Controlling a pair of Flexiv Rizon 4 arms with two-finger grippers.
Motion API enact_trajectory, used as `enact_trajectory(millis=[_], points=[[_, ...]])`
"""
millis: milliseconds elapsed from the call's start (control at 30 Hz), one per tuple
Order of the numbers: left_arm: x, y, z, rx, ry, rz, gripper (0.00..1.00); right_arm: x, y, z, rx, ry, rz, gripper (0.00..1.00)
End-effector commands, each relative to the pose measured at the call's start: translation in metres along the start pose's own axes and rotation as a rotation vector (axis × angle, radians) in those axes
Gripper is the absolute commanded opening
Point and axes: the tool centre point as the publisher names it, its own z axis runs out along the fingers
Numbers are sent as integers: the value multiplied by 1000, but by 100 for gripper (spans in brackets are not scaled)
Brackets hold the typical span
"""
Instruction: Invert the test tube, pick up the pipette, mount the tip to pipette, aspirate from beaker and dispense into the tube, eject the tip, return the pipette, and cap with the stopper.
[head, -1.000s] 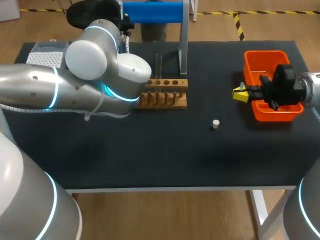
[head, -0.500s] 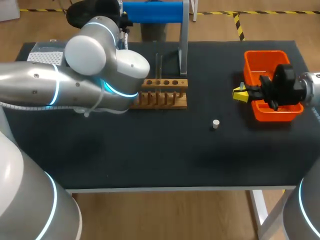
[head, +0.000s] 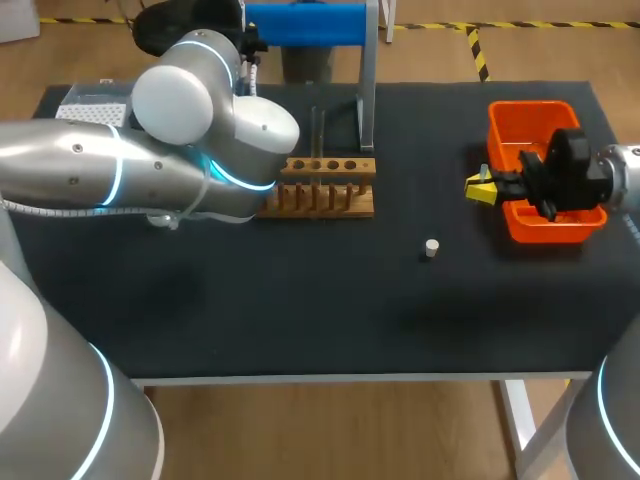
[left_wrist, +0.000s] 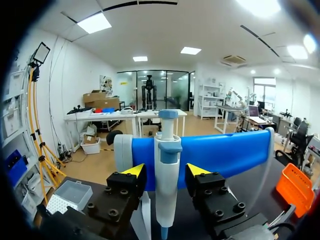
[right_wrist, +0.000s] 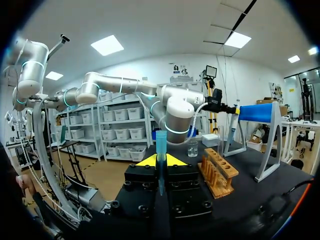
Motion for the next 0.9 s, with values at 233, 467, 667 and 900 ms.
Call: enact_trajectory(millis=[233, 467, 667, 900], points=[[2, 2, 8, 0, -7, -4, 47, 1, 0, -1, 1, 0, -1, 0], [2, 2, 11, 1, -9, -8, 47, 1, 0, -1, 1, 0, -1, 0], [2, 2, 13, 5, -13, -13, 46, 1, 0, -1, 1, 0, -1, 0], [1, 4, 15, 4, -15, -18, 44, 1, 0, -1, 1, 0, -1, 0]])
